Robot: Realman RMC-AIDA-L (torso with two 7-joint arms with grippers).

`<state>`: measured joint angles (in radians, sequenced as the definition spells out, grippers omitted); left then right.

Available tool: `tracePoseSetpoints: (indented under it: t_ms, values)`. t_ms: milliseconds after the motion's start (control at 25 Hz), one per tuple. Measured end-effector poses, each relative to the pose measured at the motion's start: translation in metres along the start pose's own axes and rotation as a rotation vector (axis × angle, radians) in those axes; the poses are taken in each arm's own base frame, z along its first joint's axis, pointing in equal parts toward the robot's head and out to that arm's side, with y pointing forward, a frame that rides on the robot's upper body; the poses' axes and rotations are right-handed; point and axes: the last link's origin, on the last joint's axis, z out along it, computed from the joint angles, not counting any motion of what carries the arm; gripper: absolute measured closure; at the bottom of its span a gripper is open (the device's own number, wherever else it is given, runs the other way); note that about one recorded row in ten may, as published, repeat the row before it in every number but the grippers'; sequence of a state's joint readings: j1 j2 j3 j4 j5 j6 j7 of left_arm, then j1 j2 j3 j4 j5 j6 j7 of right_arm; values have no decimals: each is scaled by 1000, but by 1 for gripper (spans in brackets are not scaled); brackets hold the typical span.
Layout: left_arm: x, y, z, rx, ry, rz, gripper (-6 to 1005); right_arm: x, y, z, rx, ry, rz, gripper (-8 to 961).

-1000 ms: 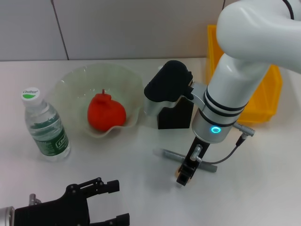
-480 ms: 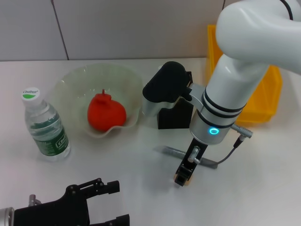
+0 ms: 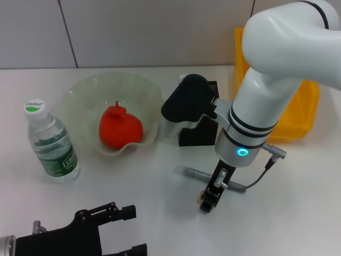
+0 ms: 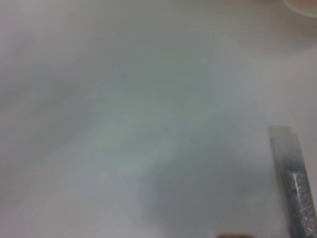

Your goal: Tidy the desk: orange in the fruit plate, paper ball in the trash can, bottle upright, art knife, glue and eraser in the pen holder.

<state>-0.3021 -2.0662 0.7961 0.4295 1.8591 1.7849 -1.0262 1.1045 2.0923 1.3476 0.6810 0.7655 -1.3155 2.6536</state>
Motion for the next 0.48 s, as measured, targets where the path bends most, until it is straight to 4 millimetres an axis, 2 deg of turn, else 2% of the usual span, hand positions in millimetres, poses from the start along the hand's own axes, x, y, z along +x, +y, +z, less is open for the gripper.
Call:
tracePoseSetpoints:
  t_ms: [160,480]
  values:
    - [0,0,0,-1,1,0,197,1,0,1,3,6,-5,571]
    - [1,0,0,-2,4,1,197,-2,2,-3,-1,-22,-20,657]
